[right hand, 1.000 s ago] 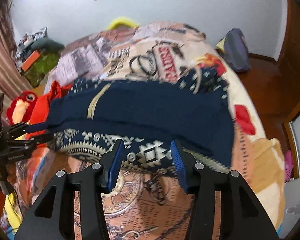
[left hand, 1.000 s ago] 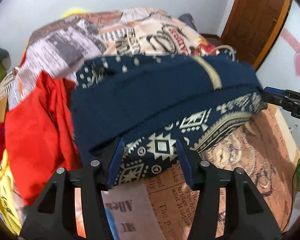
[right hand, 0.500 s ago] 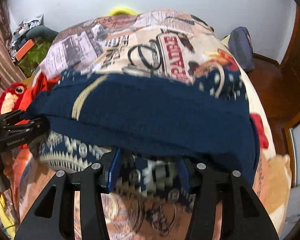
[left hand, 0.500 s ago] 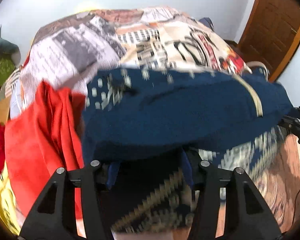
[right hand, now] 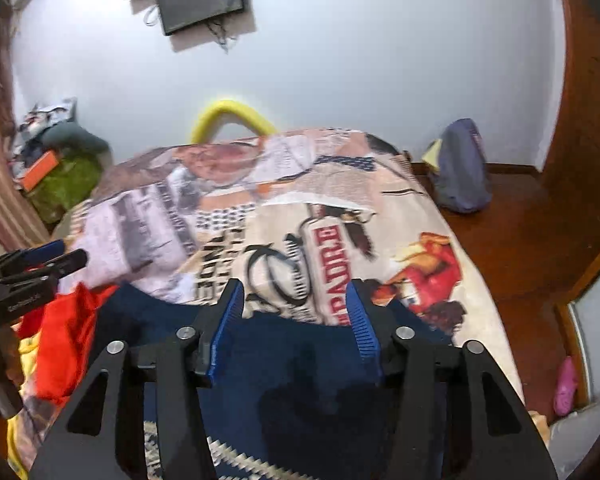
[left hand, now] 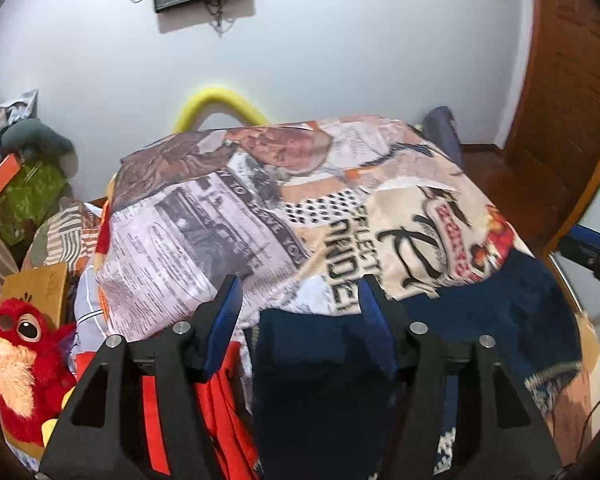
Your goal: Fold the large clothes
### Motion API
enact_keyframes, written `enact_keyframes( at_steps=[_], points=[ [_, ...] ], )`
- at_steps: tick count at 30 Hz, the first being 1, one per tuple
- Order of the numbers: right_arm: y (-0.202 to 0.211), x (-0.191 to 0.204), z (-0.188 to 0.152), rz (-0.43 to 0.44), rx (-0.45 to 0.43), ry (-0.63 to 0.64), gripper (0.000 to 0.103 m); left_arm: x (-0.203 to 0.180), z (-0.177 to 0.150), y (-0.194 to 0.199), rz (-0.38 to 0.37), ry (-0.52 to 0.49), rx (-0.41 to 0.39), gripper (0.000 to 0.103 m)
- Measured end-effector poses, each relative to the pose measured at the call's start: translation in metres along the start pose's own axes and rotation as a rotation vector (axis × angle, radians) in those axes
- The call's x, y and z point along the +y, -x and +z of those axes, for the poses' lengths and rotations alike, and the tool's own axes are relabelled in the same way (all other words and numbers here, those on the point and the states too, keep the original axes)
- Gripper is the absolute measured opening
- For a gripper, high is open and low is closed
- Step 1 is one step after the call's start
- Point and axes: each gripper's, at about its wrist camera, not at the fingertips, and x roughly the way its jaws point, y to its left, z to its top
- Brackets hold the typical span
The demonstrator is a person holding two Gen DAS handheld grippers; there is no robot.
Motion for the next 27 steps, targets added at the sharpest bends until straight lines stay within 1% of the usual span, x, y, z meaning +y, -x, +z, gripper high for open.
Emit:
enact_keyframes(
  at_steps=[2,4,7,11,13,14,15,16,17,19,20,24,27],
  points=[
    [0.001,0.009,-0.010,0.014,0.013,0.033,0.052,-0.009,-0.013,0.002,-0.021,-0.028,0.017,0.060],
    [-0.001,0.019,-0.025,0.028,0.047,0.073,0.052,-0.020,-0.025,0.000,-0.050,-0.049,0.044,0.060],
    [-0.011,0.027,-0.044,0.053,0.102,0.109,0.052,-0.040,-0.053,-0.009,-0.107,-0.078,0.105,0.060],
    [-0.028,0.026,-0.075,0.036,0.182,0.151,0.052,-0.061,-0.090,-0.025,-0.164,-0.097,0.191,0.060],
    [-0.038,0.019,-0.088,0.015,0.223,0.151,0.052,-0.069,-0.106,-0.033,-0.171,-0.102,0.228,0.060],
    [-0.039,0.015,-0.093,0.014,0.232,0.143,0.053,-0.071,-0.116,-0.037,-0.166,-0.101,0.235,0.061],
    [-0.039,0.009,-0.099,0.022,0.230,0.124,0.057,-0.072,-0.122,-0.038,-0.158,-0.102,0.225,0.064],
    [-0.036,0.002,-0.104,0.033,0.216,0.097,0.061,-0.073,-0.127,-0.036,-0.144,-0.107,0.203,0.069],
    [-0.033,-0.004,-0.108,0.045,0.204,0.075,0.062,-0.074,-0.132,-0.033,-0.123,-0.120,0.177,0.071],
    [-0.027,-0.009,-0.113,0.041,0.199,0.064,0.070,-0.074,-0.136,-0.028,-0.109,-0.137,0.165,0.072],
    [-0.024,-0.010,-0.115,0.033,0.200,0.062,0.071,-0.073,-0.139,-0.025,-0.108,-0.141,0.165,0.072],
    [-0.011,-0.018,-0.124,0.029,0.207,0.046,0.072,-0.060,-0.146,-0.015,-0.111,-0.123,0.183,0.073],
    [-0.004,-0.026,-0.130,-0.002,0.227,0.019,0.072,-0.047,-0.156,-0.007,-0.104,-0.093,0.197,0.074]
  ],
)
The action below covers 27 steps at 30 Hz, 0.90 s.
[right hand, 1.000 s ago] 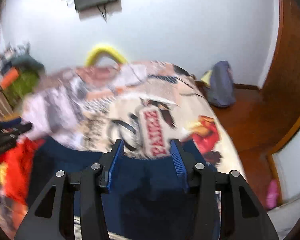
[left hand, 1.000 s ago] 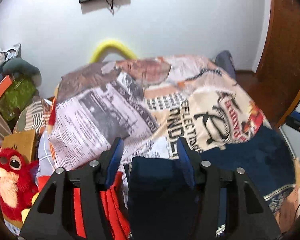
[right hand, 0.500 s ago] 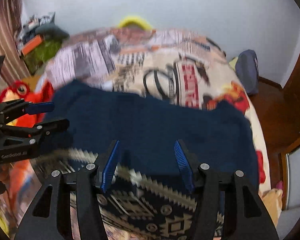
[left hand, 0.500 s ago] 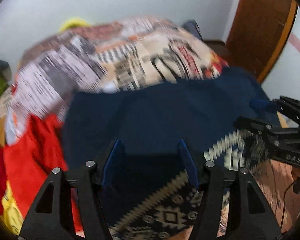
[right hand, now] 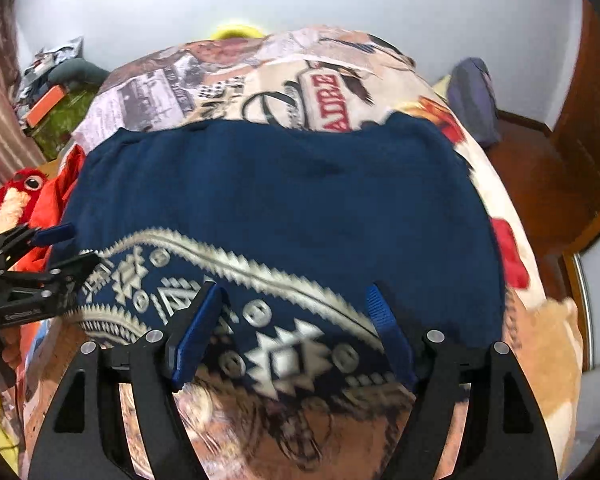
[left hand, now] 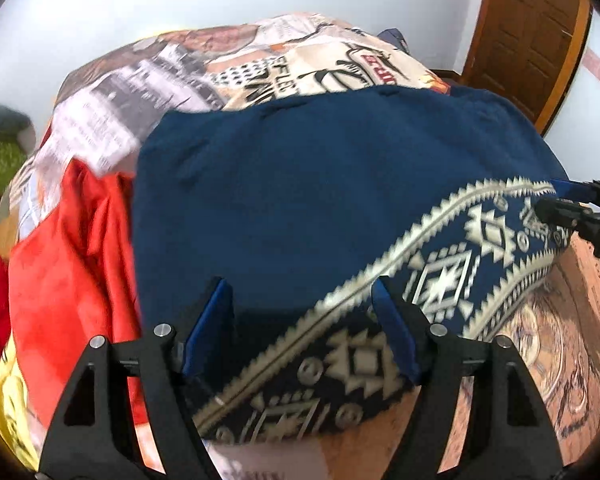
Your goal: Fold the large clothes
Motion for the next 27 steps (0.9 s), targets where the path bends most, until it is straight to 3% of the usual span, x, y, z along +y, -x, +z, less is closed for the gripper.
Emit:
enact_keyframes(
  at_steps=[5,13,15,20,23,27],
  points=[
    [0.007,-0.013,-0.011,-0.025,0.040,-0.028,0.072,0.018,-0.021,0.021,0.070,0.064,0.015,0.074],
    [0.045,-0.014,-0.022,-0.052,0.021,-0.029,0.072,0.050,-0.039,0.071,0.026,0.271,-0.002,0.077],
    [0.057,-0.011,-0.022,-0.054,-0.001,-0.019,0.072,0.057,-0.044,0.077,-0.045,0.347,-0.001,0.078],
    [0.076,0.001,-0.024,-0.045,-0.041,0.016,0.072,0.067,-0.070,0.062,-0.320,0.562,0.070,0.078],
    [0.079,0.008,-0.025,-0.038,-0.048,0.036,0.072,0.068,-0.084,0.043,-0.399,0.646,0.106,0.078],
    [0.075,0.017,-0.027,-0.047,-0.050,0.072,0.072,0.076,-0.098,0.022,-0.510,0.793,0.094,0.078]
  ],
)
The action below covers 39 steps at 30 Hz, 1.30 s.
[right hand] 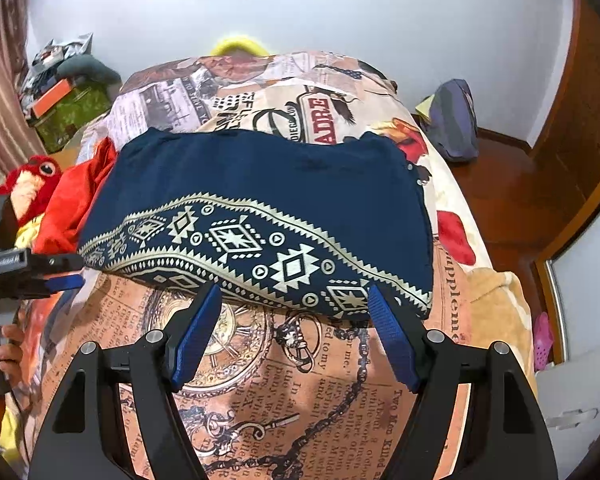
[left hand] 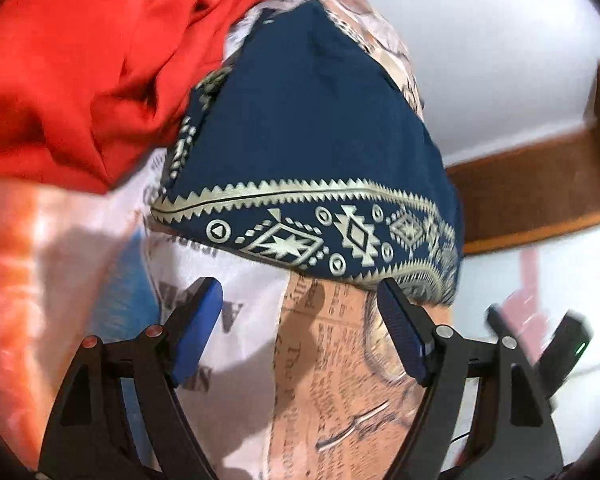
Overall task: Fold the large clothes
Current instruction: 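Grasp the patterned band edge of the navy hoodie with the left gripper, then lift the hoodie edge with the left gripper and fold it over itself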
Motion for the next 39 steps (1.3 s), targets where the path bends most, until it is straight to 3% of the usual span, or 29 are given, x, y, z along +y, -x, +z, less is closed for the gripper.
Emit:
enact_keyframes(
  at_steps=[2,5,17,18,19,20,21,23,25,28,32,35,39],
  points=[
    [-0.005,0.005,0.000,-0.008,0.002,0.025,0.072,0.007,0.005,-0.001,-0.065,0.049,-0.036,0.078],
    [-0.014,0.010,-0.001,-0.010,0.014,0.043,0.072,0.010,0.015,-0.008,-0.092,0.074,-0.073,0.078],
    [-0.046,0.014,0.014,0.003,0.045,0.008,0.072,0.010,0.048,-0.045,-0.096,0.223,-0.213,0.076],
    [-0.048,0.015,0.015,0.003,0.047,0.008,0.072,0.009,0.051,-0.045,-0.087,0.223,-0.221,0.063],
    [-0.050,0.015,0.015,0.001,0.051,0.006,0.072,0.004,0.053,-0.046,-0.082,0.215,-0.227,0.041],
    [-0.052,0.015,0.016,-0.001,0.054,0.004,0.072,0.002,0.055,-0.046,-0.082,0.203,-0.219,0.031],
    [-0.053,0.015,0.017,-0.006,0.059,0.001,0.072,-0.006,0.056,-0.045,-0.046,0.187,-0.220,0.029],
    [-0.053,0.016,0.018,-0.009,0.067,-0.008,0.072,-0.029,0.055,-0.038,0.043,0.091,-0.255,0.016],
    [-0.050,0.016,0.021,-0.011,0.066,-0.009,0.072,-0.051,0.056,-0.030,0.108,-0.006,-0.294,0.010],
    [-0.040,0.019,0.027,-0.020,0.054,-0.001,0.072,-0.089,0.053,-0.004,0.136,-0.125,-0.369,0.004],
    [-0.025,0.029,0.043,-0.035,0.021,0.020,0.072,-0.134,0.056,0.033,0.152,-0.249,-0.430,0.004],
    [-0.017,0.043,0.057,-0.029,-0.013,0.043,0.072,-0.157,0.047,0.073,0.157,-0.323,-0.521,0.004],
    [-0.023,0.068,0.072,0.014,-0.029,0.050,0.072,-0.163,0.049,0.109,0.198,-0.385,-0.598,0.003]
  ],
)
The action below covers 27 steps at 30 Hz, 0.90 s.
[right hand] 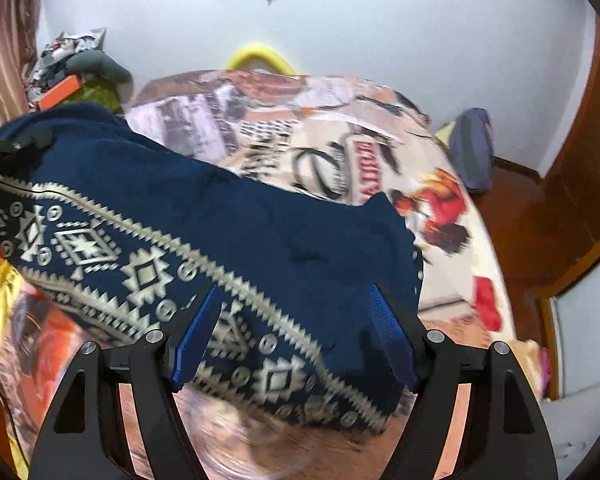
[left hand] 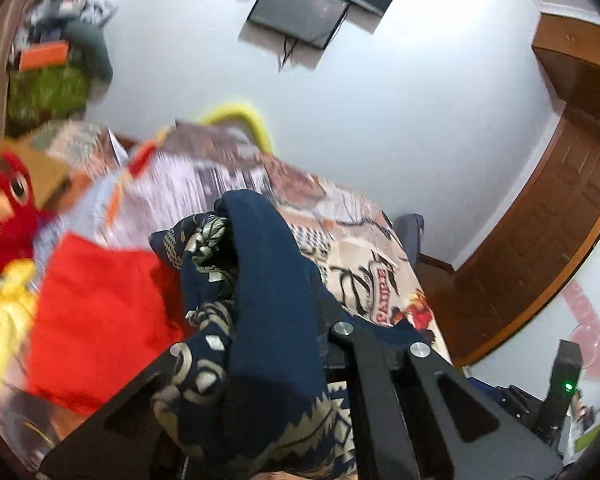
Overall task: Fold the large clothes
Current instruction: 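Lift the hoodie edge with the left gripper and fold it over itself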
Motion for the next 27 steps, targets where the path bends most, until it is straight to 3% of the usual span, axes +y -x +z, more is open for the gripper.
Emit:
enact_keyframes(
  at_steps=[4,9,12,14,17,20,24,27],
  points=[
    [-0.029,0.037,0.004,0.101,0.047,0.004,0.072,0.014,0.001,0.008,0.048,-0.041,-0.016,0.003],
    [-0.067,0.075,-0.012,0.128,0.111,0.028,0.072,0.025,-0.017,0.000,0.027,-0.020,0.028,0.003],
    [-0.086,0.079,-0.027,0.189,0.176,0.016,0.075,0.018,-0.027,-0.011,0.004,-0.010,0.064,0.003],
    [-0.084,0.077,-0.029,0.200,0.175,0.042,0.076,0.007,-0.033,-0.013,-0.002,-0.020,0.054,0.003],
    [-0.068,0.067,-0.029,0.240,0.191,0.041,0.073,-0.012,-0.030,-0.015,-0.023,-0.048,0.050,0.003],
    [-0.045,0.046,-0.032,0.271,0.150,-0.026,0.073,-0.033,-0.030,-0.015,-0.050,-0.073,0.055,0.003],
    [-0.024,-0.004,-0.049,0.164,0.116,-0.101,0.073,-0.065,-0.035,-0.019,-0.088,-0.124,0.067,0.003],
    [-0.033,-0.028,-0.068,0.103,0.162,-0.132,0.073,-0.092,-0.044,-0.025,-0.125,-0.164,0.089,0.003]
  ],
)
